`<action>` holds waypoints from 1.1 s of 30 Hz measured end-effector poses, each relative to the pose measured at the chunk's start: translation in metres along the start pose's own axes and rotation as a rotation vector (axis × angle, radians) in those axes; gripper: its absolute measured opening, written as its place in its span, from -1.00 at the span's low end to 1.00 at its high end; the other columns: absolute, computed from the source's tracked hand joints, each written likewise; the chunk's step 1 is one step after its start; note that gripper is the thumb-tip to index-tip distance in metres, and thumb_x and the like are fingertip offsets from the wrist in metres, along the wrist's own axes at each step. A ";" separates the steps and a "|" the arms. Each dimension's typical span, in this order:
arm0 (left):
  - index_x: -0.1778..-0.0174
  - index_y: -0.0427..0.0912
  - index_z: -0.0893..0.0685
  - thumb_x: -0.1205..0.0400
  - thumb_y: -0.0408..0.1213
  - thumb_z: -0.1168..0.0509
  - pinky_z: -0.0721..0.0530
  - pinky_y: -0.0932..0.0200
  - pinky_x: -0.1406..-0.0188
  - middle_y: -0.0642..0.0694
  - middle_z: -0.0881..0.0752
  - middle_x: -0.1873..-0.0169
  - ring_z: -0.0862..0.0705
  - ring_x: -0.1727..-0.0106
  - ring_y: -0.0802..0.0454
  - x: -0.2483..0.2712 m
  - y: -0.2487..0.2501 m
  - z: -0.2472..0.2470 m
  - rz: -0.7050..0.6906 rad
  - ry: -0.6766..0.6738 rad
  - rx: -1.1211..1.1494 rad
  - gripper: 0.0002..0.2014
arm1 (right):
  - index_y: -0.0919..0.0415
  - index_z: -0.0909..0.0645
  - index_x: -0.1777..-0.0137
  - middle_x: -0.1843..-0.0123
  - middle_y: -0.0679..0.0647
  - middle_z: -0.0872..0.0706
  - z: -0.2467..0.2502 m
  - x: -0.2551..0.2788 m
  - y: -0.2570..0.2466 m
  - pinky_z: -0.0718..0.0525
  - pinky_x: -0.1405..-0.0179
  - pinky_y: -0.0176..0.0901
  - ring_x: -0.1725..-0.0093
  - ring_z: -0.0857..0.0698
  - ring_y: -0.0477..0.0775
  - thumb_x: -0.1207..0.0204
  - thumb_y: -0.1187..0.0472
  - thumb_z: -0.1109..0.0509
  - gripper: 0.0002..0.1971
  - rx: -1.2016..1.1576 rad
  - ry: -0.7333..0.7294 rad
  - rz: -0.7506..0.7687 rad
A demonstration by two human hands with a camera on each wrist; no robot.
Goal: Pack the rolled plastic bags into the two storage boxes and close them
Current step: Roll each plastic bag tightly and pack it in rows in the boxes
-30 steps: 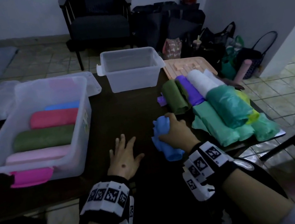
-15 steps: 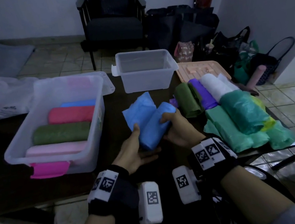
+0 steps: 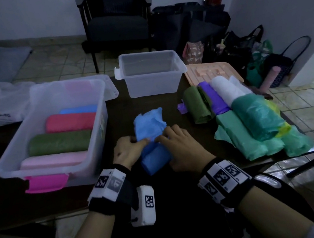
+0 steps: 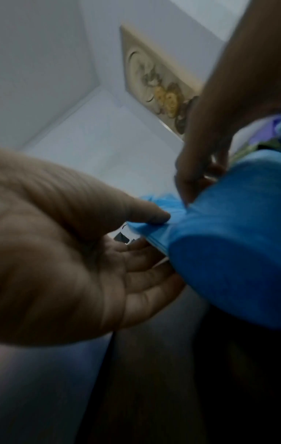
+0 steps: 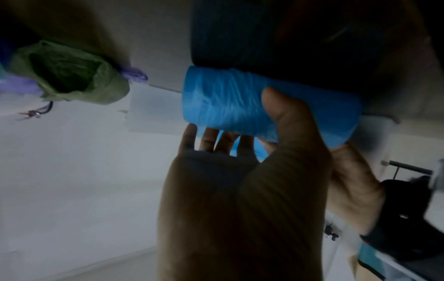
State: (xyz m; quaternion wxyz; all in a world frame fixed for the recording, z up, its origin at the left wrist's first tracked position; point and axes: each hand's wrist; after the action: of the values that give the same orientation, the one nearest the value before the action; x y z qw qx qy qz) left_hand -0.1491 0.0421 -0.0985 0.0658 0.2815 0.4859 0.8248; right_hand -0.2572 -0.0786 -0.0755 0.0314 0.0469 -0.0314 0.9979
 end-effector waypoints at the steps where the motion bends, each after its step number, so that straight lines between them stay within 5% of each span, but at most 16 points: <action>1: -0.01 -0.31 -0.72 -0.42 -0.15 -0.52 -0.71 -0.08 -0.09 -0.30 -0.76 0.01 -0.74 -0.01 -0.23 -0.001 0.004 0.001 0.025 -0.006 0.122 -0.64 | 0.12 -0.35 -0.42 -0.32 0.13 -0.37 0.001 0.000 -0.001 -0.30 -0.31 -0.05 -0.33 -0.34 0.17 -0.35 0.16 -0.42 -0.39 0.057 -0.020 0.020; 4: -0.14 -0.43 -0.67 -0.45 -0.37 -0.49 -0.67 -0.16 -0.18 -0.34 -0.74 -0.02 -0.72 -0.06 -0.23 -0.004 0.019 0.002 0.025 -0.052 0.337 -0.64 | 0.19 -0.37 -0.34 -0.31 0.16 -0.41 0.000 0.002 -0.003 -0.35 -0.24 -0.03 -0.30 -0.39 0.20 -0.30 0.18 -0.45 -0.41 0.102 -0.067 0.081; 7: -0.10 -0.35 -0.71 -0.52 -0.37 -0.43 -0.65 -0.14 -0.23 -0.27 -0.74 -0.03 -0.72 -0.08 -0.18 -0.014 0.031 0.002 -0.091 -0.045 0.329 -0.75 | 0.11 -0.37 -0.37 -0.28 0.13 -0.43 -0.003 0.004 -0.004 -0.36 -0.15 -0.03 -0.29 -0.38 0.16 -0.30 0.10 -0.47 -0.38 0.075 -0.120 0.103; 13: -0.15 -0.15 -0.60 -0.57 -0.27 -0.36 -0.55 0.00 -0.23 -0.19 -0.58 -0.15 -0.56 -0.19 -0.14 -0.016 0.039 -0.004 -0.456 0.435 -0.349 -0.76 | 0.09 -0.38 -0.40 -0.27 0.10 -0.48 -0.003 0.004 -0.006 -0.36 -0.18 -0.02 -0.29 -0.45 0.13 -0.32 -0.02 -0.46 -0.36 -0.011 -0.193 0.080; 16: -0.28 -0.07 -0.59 -0.65 -0.21 -0.26 -0.50 0.00 -0.34 -0.17 -0.49 -0.35 -0.49 -0.36 -0.11 -0.019 0.036 -0.008 -0.462 0.063 -0.757 -0.73 | 0.10 -0.37 -0.42 -0.29 0.11 -0.49 -0.001 0.000 -0.006 -0.40 -0.18 -0.04 -0.30 -0.45 0.13 -0.36 0.03 -0.46 -0.38 -0.020 -0.244 0.091; 18: -0.51 -0.03 -0.40 -0.70 -0.11 -0.17 -0.28 -0.01 -0.54 -0.15 -0.29 -0.57 -0.28 -0.57 -0.11 -0.029 0.028 -0.011 -0.354 -0.243 -0.912 -0.57 | 0.12 -0.39 -0.39 -0.30 0.12 -0.47 0.001 -0.002 -0.008 -0.42 -0.17 -0.04 -0.29 -0.46 0.14 -0.36 0.08 -0.47 -0.40 -0.033 -0.273 0.102; 20: -0.63 0.04 -0.12 -0.72 -0.03 -0.07 -0.04 -0.05 -0.63 -0.13 0.00 -0.66 0.01 -0.66 -0.09 -0.034 0.021 -0.014 -0.292 -0.405 -0.959 -0.46 | 0.13 -0.39 -0.38 -0.38 0.12 -0.43 -0.001 -0.003 -0.009 -0.43 -0.19 -0.02 -0.30 -0.46 0.14 -0.35 0.10 -0.48 -0.41 -0.064 -0.306 0.109; 23: -0.65 0.09 0.12 -0.73 0.02 -0.02 0.12 -0.17 -0.61 -0.15 0.26 -0.65 0.25 -0.65 -0.15 -0.035 0.017 -0.018 -0.291 -0.479 -1.072 -0.38 | 0.10 -0.40 -0.42 -0.46 0.07 -0.36 0.001 -0.003 -0.010 -0.45 -0.24 0.04 -0.34 -0.45 0.13 -0.36 0.11 -0.49 -0.39 -0.132 -0.335 0.107; 26: -0.65 0.08 0.16 -0.72 0.07 0.02 0.14 -0.20 -0.62 -0.16 0.28 -0.64 0.28 -0.65 -0.17 -0.033 0.019 -0.017 -0.293 -0.489 -1.077 -0.37 | 0.07 -0.39 -0.48 -0.48 0.06 -0.40 0.009 -0.005 -0.010 -0.45 -0.38 0.06 -0.42 -0.43 0.10 -0.39 0.18 -0.49 -0.36 -0.214 -0.418 0.101; 33: -0.65 0.09 0.15 -0.70 0.11 -0.01 0.09 -0.19 -0.60 -0.14 0.27 -0.64 0.26 -0.65 -0.16 -0.034 0.019 -0.016 -0.300 -0.484 -1.098 -0.34 | -0.02 -0.38 -0.49 -0.42 0.07 -0.51 0.016 -0.007 -0.010 -0.49 -0.32 -0.02 -0.36 -0.53 0.11 -0.41 0.22 -0.50 -0.35 -0.295 -0.522 0.094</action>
State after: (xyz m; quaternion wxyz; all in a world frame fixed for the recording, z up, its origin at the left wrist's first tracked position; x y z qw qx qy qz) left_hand -0.1266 0.0072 -0.1022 0.4245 0.3143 -0.0040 0.8491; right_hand -0.2485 -0.0705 -0.0595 -0.0175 0.2953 -0.1853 0.9371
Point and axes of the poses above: each hand's wrist, its own x-axis away from the middle knuckle, its own z-axis out of the back of the hand, y = z × x
